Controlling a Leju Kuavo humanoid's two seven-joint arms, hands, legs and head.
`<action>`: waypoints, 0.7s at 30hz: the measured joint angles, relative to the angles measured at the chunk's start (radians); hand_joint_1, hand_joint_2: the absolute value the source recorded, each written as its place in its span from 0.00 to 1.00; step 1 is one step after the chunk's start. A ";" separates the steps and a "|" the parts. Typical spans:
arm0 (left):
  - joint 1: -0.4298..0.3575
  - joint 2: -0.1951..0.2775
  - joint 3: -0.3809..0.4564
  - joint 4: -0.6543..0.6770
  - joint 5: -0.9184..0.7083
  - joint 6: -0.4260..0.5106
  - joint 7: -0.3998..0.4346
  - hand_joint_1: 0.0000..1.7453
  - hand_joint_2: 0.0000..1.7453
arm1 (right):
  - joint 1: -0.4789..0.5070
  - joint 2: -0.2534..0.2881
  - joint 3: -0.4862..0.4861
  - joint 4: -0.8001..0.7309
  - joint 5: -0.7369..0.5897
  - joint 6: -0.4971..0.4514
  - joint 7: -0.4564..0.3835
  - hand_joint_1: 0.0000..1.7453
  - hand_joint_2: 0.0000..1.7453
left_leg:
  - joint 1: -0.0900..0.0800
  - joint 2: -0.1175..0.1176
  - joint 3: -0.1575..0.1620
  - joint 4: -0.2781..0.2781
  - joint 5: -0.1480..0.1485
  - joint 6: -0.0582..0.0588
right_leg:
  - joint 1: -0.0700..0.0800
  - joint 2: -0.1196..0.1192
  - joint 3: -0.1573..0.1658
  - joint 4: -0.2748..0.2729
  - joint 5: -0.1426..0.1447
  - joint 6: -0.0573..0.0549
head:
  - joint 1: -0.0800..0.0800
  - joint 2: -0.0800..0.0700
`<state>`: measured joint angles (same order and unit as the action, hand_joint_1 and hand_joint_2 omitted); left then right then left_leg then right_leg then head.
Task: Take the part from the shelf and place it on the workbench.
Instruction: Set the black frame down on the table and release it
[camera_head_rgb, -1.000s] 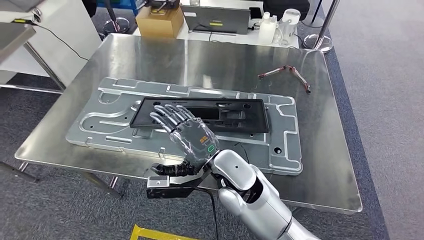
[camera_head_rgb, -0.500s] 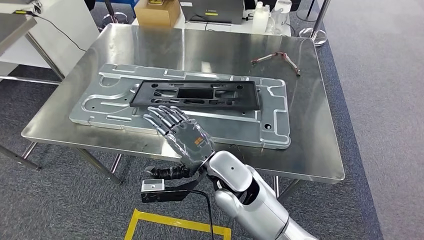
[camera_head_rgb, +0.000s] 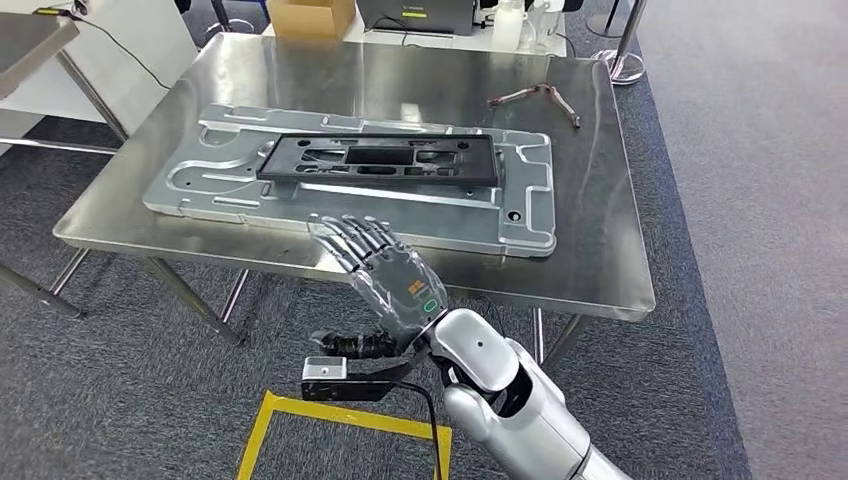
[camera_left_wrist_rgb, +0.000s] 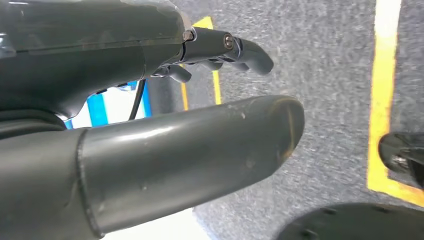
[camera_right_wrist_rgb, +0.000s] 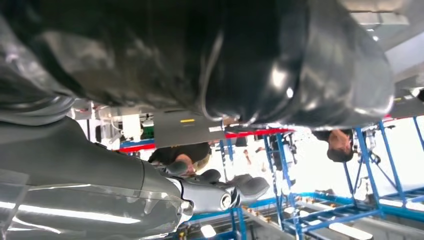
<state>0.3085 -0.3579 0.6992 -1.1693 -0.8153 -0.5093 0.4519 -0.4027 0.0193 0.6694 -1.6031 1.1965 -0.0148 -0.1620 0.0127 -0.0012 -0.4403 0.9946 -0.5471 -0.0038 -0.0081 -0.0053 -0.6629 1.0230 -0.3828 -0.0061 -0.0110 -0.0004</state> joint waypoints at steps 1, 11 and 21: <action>-0.002 0.000 0.000 0.002 0.003 0.005 0.000 0.00 0.00 | 0.009 -0.006 -0.005 -0.001 0.004 -0.003 -0.001 0.00 0.00 | -0.003 0.000 0.005 -0.018 0.000 0.004 | -0.001 0.000 0.000 -0.005 0.011 0.007 | 0.000 0.000; 0.015 -0.004 -0.047 0.004 0.109 0.058 0.008 0.00 0.00 | 0.138 -0.086 -0.094 -0.004 0.019 -0.004 -0.003 0.00 0.00 | -0.008 0.015 -0.138 -0.014 0.125 0.043 | -0.006 0.005 -0.005 0.252 -0.140 0.038 | 0.000 0.000; 0.271 -0.010 -0.278 -0.209 0.484 0.228 0.008 0.00 0.00 | 0.348 -0.119 -0.248 -0.020 -0.076 0.084 -0.002 0.00 0.00 | -0.005 0.009 -0.222 0.130 0.027 -0.009 | -0.004 -0.003 0.165 -0.050 -0.121 -0.019 | 0.000 0.000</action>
<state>0.5791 -0.3675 0.4212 -1.3787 -0.3314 -0.2813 0.4600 -0.0544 -0.0995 0.4211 -1.6231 1.1201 0.0689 -0.1643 0.0081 0.0076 -0.6627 1.1246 -0.5199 -0.0125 -0.0123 -0.0081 -0.4983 0.9734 -0.5042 -0.0255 -0.0108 -0.0003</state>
